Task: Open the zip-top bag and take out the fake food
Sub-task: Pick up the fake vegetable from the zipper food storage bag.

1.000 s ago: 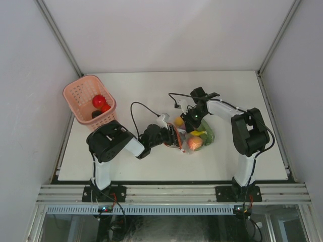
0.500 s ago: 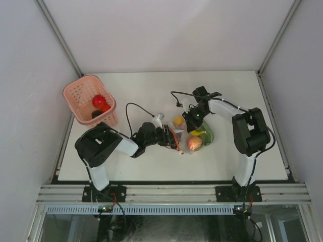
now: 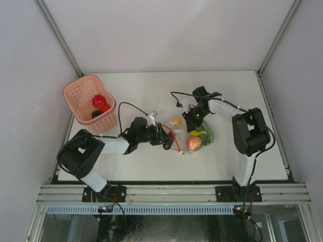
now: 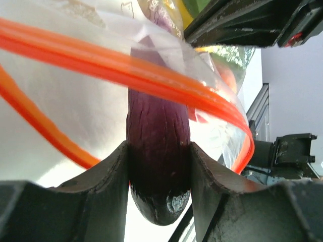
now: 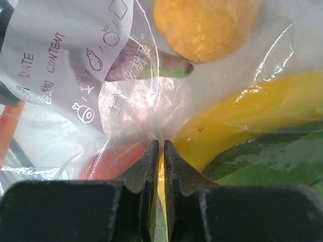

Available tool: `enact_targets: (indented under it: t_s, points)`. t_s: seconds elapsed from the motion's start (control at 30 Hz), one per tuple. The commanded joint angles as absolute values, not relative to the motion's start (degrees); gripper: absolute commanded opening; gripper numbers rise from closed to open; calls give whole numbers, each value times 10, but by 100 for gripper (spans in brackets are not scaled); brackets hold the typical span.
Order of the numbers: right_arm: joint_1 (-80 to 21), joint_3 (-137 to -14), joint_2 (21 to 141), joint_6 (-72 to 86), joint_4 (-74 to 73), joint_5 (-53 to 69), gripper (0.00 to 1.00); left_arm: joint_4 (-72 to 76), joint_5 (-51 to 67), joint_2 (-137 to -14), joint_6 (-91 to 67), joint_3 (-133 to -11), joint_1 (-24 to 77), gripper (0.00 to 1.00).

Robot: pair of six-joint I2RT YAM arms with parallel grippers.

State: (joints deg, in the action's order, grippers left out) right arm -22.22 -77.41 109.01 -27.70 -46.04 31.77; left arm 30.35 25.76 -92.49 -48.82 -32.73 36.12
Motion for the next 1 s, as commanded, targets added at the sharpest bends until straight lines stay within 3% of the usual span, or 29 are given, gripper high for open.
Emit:
enact_targets:
  t_s: [0.0,0.97]
  points:
    - [-224,-794,1070,-280,-454,309,7,207,273,-880,-444,-336,350,0]
    - [-217,-794,1050,-282,-453,306,7,-229,155,-538,-331,-336,347,0]
